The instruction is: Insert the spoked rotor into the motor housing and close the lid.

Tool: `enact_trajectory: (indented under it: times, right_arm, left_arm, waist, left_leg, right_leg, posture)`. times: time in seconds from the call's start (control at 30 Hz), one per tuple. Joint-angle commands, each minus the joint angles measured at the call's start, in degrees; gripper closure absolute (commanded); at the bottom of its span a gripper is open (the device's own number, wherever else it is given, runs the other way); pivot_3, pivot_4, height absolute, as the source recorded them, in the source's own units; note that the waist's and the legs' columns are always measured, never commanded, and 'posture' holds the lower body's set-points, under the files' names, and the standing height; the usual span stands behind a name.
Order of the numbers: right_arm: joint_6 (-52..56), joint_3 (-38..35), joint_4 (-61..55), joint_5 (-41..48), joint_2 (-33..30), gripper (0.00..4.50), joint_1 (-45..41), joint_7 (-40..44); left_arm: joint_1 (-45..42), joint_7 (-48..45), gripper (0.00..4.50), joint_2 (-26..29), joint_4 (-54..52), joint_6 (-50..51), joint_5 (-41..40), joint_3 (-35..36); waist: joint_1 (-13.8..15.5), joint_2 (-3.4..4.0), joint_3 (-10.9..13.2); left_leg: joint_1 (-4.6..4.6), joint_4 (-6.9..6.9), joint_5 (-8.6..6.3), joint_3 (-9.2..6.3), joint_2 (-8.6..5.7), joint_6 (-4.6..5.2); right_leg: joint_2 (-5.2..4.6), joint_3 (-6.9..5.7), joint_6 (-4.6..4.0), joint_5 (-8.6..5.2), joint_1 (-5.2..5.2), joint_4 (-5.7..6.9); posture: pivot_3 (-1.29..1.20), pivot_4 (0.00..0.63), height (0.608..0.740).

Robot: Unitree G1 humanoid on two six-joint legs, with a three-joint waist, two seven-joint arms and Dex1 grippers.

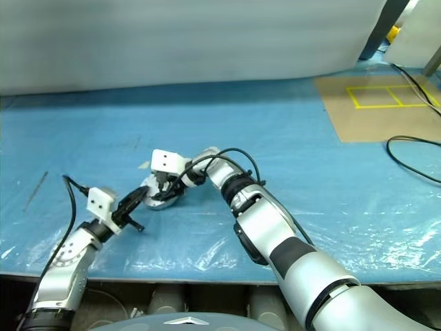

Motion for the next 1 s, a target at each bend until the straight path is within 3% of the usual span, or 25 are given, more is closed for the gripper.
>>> enact_trajectory:
  times: [0.03,0.3,0.47,0.6,0.83,1.0]
  right_arm:
    - [2.8,3.4,3.3,-4.2,2.7,1.53,4.4,-1.3]
    - [3.9,2.3,2.5,-2.6,2.6,1.53,3.3,-0.1]
    - [4.6,1.0,2.2,-1.6,2.1,0.03,2.6,-0.3]
    - [3.0,-0.1,1.5,-0.8,2.3,0.03,2.2,-1.4]
    - [1.5,-3.6,-0.5,3.2,1.6,0.03,1.7,6.2]
    - [3.1,-6.5,-1.9,5.6,-0.1,0.03,1.0,8.6]
  left_arm:
    - [-1.2,1.2,4.5,1.0,2.3,3.4,4.3,-3.5]
    - [-2.3,0.8,4.5,2.5,3.6,10.5,7.3,-8.0]
    - [-1.0,-1.6,4.5,4.3,2.0,13.8,5.6,-8.6]
    - [-0.6,-3.4,4.5,5.2,1.1,15.3,3.4,-7.8]
    - [0.4,-8.3,4.5,6.2,-2.3,18.2,-2.7,-7.4]
    - [0.0,-8.7,4.5,7.3,-1.7,18.2,-2.7,-7.3]
  waist:
    - [0.0,0.13,-0.1]
    - [0.0,0.77,-0.6]
    - [-0.1,0.92,-0.8]
    - [-0.1,0.94,-1.0]
    - [-0.2,0.8,-1.0]
    - [-0.2,0.7,-0.9]
  left_leg:
    - [0.0,0.0,0.0,0.0,-0.03,0.0]
    - [0.01,-0.21,0.0,0.0,-0.31,0.01]
    - [0.1,-0.61,0.03,0.0,-0.79,0.06]
    - [0.05,-0.79,0.08,0.0,-0.89,0.13]
    - [-0.15,-0.94,0.08,0.01,-0.85,0.14]
    - [-0.29,-1.06,0.09,0.02,-0.86,0.15]
  right_leg:
    - [-0.04,0.01,0.0,0.0,0.0,0.0]
    - [-0.28,0.05,0.14,-0.08,0.0,-0.12]
    - [-0.63,0.13,0.43,-0.27,-0.01,-0.16]
    - [-0.72,0.18,0.4,-0.28,0.01,-0.4]
    - [-0.68,0.09,0.25,-0.23,0.01,-0.86]
    - [-0.67,-0.03,0.23,-0.23,-0.06,-1.16]
  posture:
    - [0.0,0.15,0.74]
    - [0.0,0.15,0.74]
    - [0.0,0.15,0.74]
    - [0.0,0.15,0.74]
    - [0.0,0.15,0.74]
    - [0.0,0.15,0.74]
